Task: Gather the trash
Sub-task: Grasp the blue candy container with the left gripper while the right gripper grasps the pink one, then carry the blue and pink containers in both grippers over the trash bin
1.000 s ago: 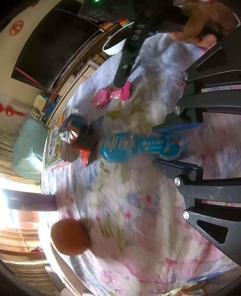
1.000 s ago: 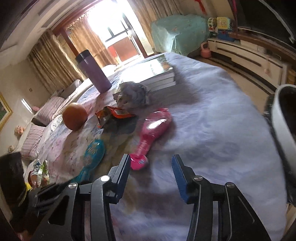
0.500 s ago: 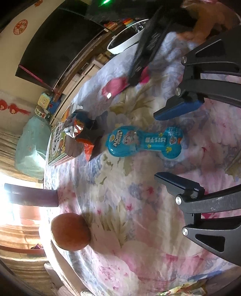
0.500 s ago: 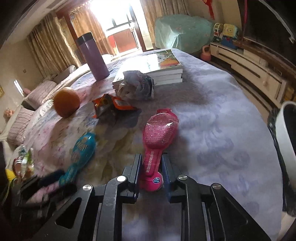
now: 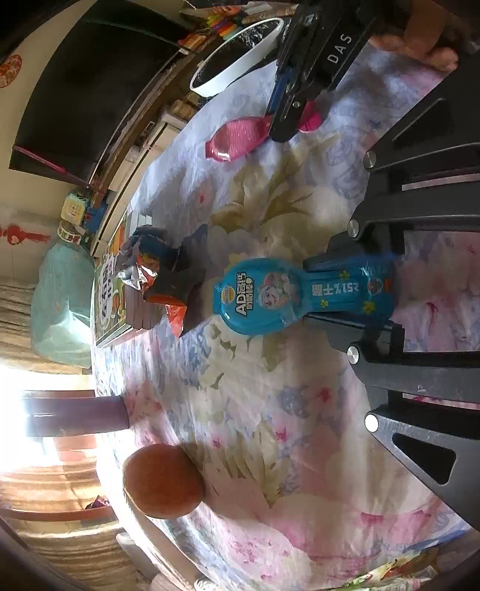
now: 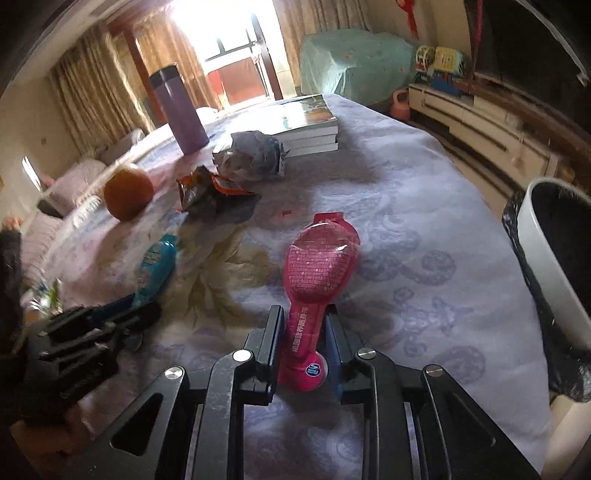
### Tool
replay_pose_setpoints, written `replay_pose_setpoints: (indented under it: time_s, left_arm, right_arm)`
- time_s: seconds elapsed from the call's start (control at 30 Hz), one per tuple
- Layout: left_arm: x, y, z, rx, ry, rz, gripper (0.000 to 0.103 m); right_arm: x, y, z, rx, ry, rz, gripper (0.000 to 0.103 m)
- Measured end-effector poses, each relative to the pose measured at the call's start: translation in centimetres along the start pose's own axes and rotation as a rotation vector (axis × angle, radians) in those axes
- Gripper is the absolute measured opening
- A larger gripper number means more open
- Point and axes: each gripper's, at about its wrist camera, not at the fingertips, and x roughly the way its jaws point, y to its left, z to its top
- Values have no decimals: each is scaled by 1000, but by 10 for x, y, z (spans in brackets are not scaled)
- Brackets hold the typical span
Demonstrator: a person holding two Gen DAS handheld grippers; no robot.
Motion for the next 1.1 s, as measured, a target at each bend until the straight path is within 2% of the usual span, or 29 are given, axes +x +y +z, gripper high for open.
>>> replay_pose_setpoints:
  time_s: [0.2, 0.37, 0.4, 0.47, 1.1]
  left_arm:
    - [-11, -3, -6, -27, -4, -67, 19]
    - [-20, -23, -6, -13, -13, -123, 19]
    - [-22, -26, -5, -9, -15, -134, 19]
    - [-24, -38, -4, 3, -18, -162, 19]
    - [-26, -107, 2, 118, 0, -245, 19]
  right_arm:
    - [-16, -11, -8, 28, -24, 37, 18]
    - [-38, -27, -14, 68, -48, 62, 17]
    - [-41, -29, -15, 74, -54, 64, 15]
    - [-51, -36, -17, 91, -65, 71, 3]
    - [-103, -89, -37, 183, -151, 66, 3]
